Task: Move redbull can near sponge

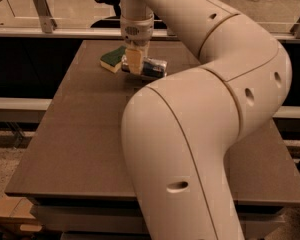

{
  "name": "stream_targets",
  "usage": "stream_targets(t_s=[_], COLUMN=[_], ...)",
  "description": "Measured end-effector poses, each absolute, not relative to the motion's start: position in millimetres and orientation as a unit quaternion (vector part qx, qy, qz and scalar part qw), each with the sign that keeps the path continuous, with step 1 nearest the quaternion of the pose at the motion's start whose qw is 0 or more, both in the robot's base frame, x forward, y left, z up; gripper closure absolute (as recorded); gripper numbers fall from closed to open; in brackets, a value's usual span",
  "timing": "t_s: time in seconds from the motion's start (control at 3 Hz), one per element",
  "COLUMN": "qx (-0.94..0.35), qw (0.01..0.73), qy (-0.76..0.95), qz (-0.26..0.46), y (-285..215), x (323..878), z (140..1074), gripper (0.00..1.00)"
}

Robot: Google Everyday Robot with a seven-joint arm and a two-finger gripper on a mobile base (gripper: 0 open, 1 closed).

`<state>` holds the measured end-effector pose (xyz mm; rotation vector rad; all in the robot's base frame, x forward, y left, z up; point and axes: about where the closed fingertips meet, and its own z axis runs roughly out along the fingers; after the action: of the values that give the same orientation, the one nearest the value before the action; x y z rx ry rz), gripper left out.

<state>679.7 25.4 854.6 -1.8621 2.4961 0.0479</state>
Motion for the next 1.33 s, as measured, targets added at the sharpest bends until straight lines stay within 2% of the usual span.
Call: stream_targets(t_s=[0.67, 1.0, 1.33], qx=[-0.588, -0.588, -0.587], qw=[-0.002, 0.014, 0.026], qy=[0.809, 0.809, 0.809], qz=[0.012, 0.010, 0.009], y=[18, 23, 27], x=[692, 701, 707], z=[834, 831, 828], gripper=[1.00, 0.83, 0.59])
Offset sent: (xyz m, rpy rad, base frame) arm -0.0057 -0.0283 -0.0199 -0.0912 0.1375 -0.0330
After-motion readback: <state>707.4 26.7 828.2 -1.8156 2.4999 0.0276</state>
